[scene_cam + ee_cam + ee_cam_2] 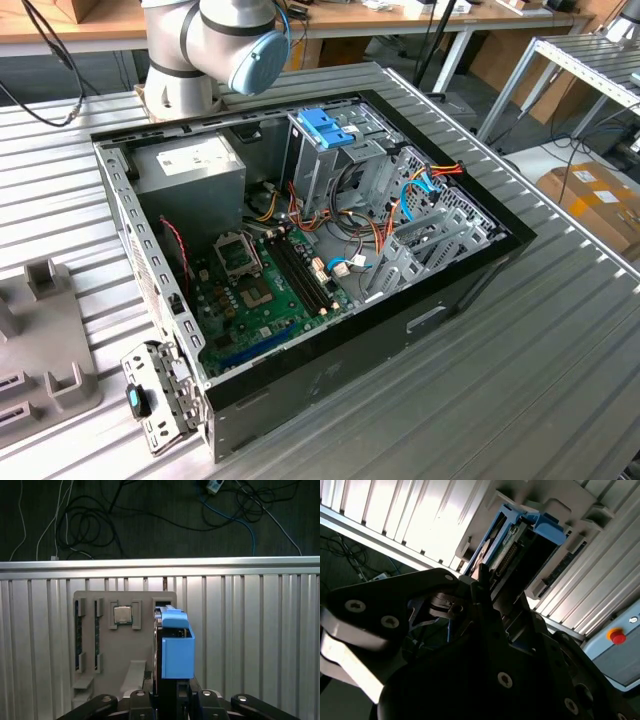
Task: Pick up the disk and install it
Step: 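Pick up the disk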
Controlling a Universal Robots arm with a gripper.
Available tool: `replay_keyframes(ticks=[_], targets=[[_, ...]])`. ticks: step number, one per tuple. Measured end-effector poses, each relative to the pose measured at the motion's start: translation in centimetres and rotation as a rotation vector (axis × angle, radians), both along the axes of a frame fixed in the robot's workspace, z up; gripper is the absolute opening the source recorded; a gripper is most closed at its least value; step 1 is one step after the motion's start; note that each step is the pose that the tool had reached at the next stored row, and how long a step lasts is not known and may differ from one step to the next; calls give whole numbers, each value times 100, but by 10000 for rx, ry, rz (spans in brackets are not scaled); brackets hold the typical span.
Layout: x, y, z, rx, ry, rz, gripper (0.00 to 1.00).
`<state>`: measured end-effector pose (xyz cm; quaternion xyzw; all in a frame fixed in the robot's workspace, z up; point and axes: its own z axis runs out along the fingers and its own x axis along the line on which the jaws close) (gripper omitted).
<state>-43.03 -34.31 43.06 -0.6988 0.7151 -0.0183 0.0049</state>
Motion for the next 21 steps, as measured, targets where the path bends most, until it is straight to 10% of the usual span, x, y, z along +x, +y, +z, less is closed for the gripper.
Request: replay_keyframes(ticks=[21], targets=[[0,0,511,1,-2,0,35]])
